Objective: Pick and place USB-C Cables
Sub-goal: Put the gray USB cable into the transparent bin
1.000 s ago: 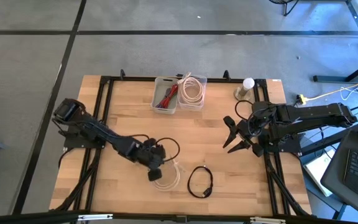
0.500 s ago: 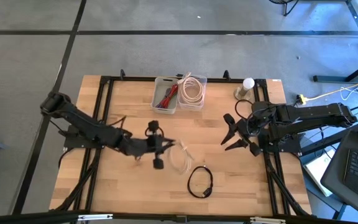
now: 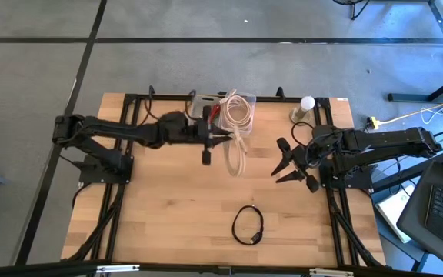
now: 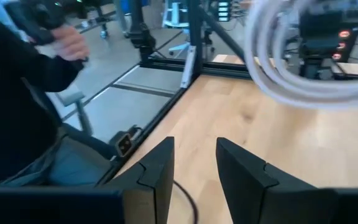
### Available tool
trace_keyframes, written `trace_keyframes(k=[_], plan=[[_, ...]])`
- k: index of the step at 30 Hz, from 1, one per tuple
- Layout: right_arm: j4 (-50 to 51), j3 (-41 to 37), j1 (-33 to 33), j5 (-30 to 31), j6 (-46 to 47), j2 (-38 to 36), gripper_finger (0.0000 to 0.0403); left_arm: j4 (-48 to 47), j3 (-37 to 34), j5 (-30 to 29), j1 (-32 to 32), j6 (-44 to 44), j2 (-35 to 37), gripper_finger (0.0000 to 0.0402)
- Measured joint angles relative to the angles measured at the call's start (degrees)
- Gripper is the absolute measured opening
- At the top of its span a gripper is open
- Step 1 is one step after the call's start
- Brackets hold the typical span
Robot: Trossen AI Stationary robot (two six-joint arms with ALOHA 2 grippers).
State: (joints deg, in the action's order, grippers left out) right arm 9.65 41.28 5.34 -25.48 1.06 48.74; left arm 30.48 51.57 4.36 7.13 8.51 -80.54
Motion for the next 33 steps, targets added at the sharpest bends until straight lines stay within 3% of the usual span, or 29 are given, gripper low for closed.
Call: trace_keyframes(k=[5,16,23,33], plan=[[-0.1,0.0,0.0,3.9,-2.7,0.0,0.0123,6.3,0.0,7.1,2.9,-1.7,0.0,0.0026],[-7.8,0.0,0.0,17.9,-7.3,0.3,0.0123,9.9,0.0,3.7,5.1,-5.2,0.0,0.0026],[-18.2,0.1,0.0,18.0,-7.5,3.0,0.0123,14.7,0.0,4.3,5.0,-5.3,-0.1,0.0026],[-32.8,0.1,0.0,14.4,-7.5,14.0,0.0123,14.8,0.0,4.3,5.0,-5.0,-0.6,0.0026]])
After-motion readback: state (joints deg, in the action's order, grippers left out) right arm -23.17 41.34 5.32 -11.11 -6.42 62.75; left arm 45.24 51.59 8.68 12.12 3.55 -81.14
